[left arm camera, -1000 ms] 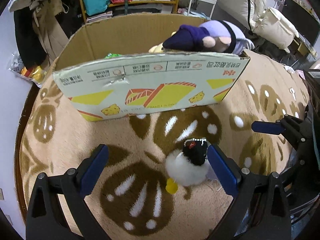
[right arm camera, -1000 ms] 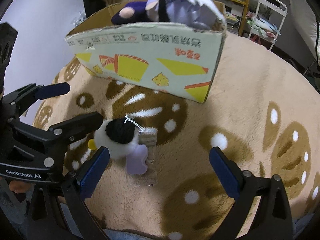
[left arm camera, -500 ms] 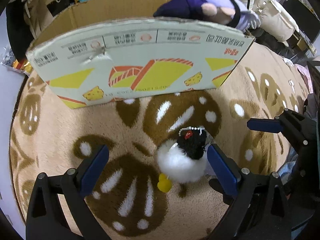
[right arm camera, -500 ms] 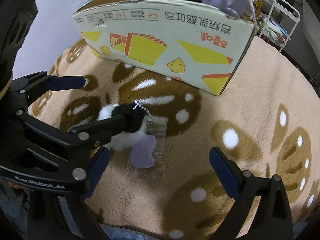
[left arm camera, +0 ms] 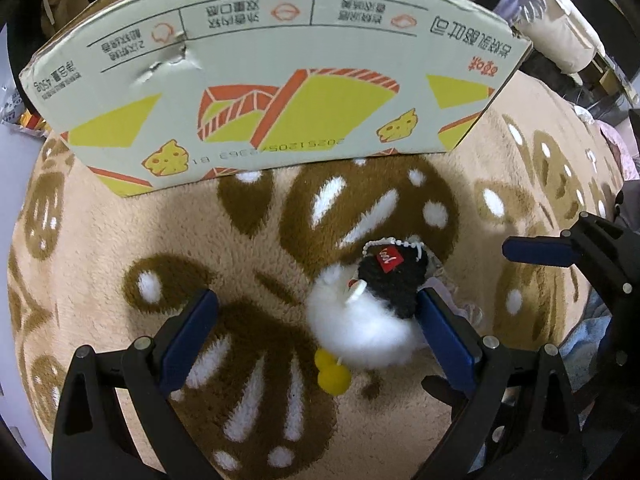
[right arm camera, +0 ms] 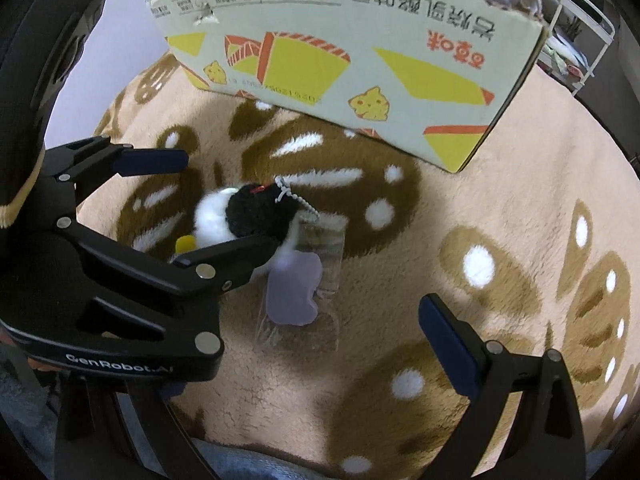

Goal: Organize soft objects
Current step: 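Close the left tool on the penguin plush while the right tool grasps the clear bag with lavender item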

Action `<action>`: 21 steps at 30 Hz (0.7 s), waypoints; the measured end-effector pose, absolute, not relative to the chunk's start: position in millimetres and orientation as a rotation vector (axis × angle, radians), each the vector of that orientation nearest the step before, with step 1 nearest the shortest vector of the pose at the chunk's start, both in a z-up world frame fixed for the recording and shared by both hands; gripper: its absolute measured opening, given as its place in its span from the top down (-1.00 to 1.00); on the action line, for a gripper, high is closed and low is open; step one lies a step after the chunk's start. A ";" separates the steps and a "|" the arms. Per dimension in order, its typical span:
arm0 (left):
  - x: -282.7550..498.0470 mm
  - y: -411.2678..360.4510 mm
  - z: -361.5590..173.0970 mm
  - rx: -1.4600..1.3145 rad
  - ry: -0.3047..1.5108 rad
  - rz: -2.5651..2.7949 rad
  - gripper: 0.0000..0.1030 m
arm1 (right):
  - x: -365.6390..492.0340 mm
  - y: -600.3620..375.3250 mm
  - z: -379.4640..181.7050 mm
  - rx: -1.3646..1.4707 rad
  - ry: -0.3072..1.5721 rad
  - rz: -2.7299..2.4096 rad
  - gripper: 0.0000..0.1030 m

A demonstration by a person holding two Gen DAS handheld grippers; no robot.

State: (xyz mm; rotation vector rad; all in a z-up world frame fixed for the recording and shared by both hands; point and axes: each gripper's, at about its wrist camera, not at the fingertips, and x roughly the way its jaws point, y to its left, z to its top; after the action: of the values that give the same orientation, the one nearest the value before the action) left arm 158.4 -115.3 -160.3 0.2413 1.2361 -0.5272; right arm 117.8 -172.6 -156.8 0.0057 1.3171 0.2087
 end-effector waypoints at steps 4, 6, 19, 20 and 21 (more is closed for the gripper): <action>155.8 -119.9 -163.5 0.256 1.222 -0.527 -0.80 | 121.8 -167.7 -160.3 -0.015 1.323 0.217 -1.00; 153.5 -124.4 -166.9 0.276 1.212 -0.523 -0.71 | 121.9 -167.8 -161.8 -0.019 1.325 0.223 -1.00; 153.0 -118.6 -162.9 0.276 1.193 -0.537 -0.17 | 130.3 -148.9 -178.3 -0.069 1.371 0.225 -0.85; 153.3 -117.0 -162.5 0.273 1.191 -0.540 -0.11 | 131.1 -148.8 -179.2 -0.072 1.375 0.220 -0.85; 153.6 -116.0 -162.1 0.269 1.190 -0.542 -0.09 | 132.6 -147.6 -180.5 -0.074 1.379 0.218 -0.84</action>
State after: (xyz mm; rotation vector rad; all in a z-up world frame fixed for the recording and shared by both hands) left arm 153.6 -116.0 -162.1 0.2686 1.1904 -0.5421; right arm 132.6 -147.6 -180.5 -0.0736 1.3786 0.2184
